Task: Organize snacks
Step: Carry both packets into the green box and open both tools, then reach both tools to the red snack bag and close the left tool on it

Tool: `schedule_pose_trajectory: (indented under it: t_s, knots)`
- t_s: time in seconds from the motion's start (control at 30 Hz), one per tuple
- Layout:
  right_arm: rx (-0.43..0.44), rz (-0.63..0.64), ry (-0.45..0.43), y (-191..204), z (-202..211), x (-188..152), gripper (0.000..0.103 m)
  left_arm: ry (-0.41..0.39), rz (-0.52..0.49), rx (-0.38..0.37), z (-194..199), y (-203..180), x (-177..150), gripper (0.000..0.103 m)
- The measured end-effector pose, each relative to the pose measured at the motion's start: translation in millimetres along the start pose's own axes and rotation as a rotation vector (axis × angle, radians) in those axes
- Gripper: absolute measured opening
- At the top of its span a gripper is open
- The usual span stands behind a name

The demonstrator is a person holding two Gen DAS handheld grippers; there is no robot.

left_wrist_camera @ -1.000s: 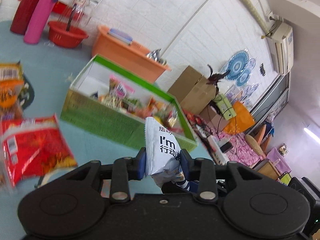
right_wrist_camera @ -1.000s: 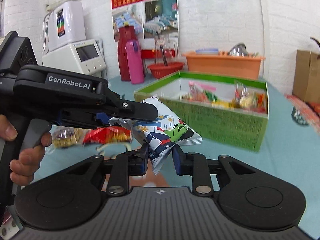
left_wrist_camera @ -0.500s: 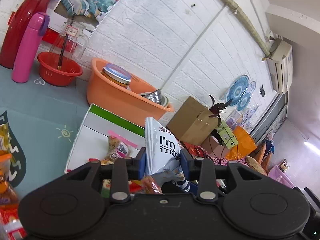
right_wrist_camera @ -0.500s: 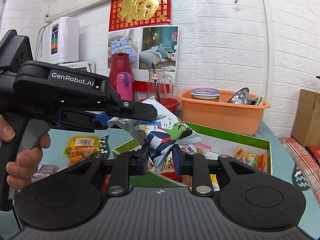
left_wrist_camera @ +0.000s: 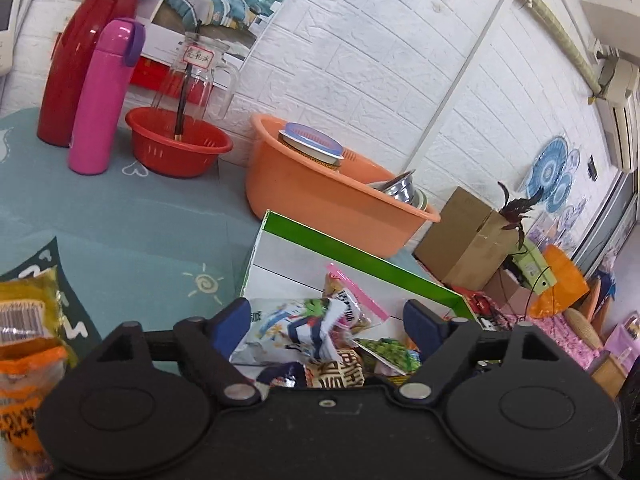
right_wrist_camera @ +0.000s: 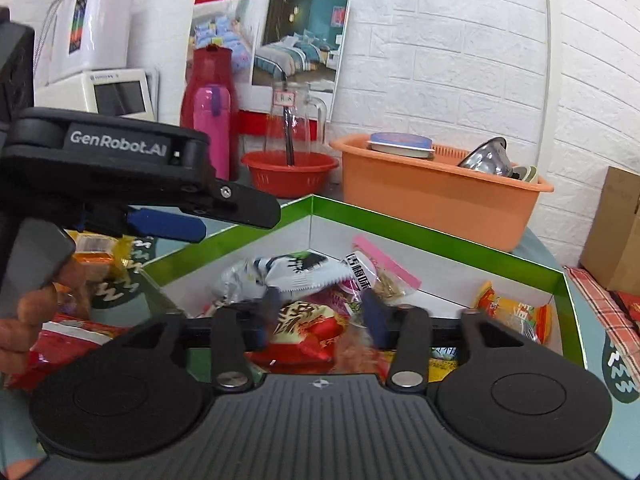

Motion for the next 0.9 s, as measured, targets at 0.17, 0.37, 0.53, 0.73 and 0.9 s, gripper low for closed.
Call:
schedule_pose_trajectory:
  t_s: [0.17, 0.37, 0.53, 0.73, 0.9]
  knots:
    - [0.027, -0.059, -0.028, 2, 35, 3, 0.103, -0.004, -0.001, 0.004, 38, -13, -1, 0.103]
    - [0.051, -0.113, -0.047, 13, 85, 4, 0.103, -0.003, 0.008, 0.029, 102, -19, -20, 0.103]
    - [0.108, -0.141, -0.044, 27, 113, -7, 0.103, 0.024, 0.032, 0.054, 137, -2, -46, 0.103]
    - [0.152, -0.144, 0.020, 50, 120, -28, 0.103, 0.048, 0.042, 0.097, 136, 24, -45, 0.103]
    - [0.175, -0.158, 0.045, 59, 125, -39, 0.103, 0.119, -0.011, 0.118, 97, 40, -40, 0.103]
Point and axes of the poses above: each gripper's, at about its wrist camera, not at the fingertips, and z roughly against the way its jaws point, y to its left, x to its top, the point moved 5 cm from there along -z, roughly the way its jaws point, and after that the axes turned 2 degrees about -x, right-handed, at the moved point
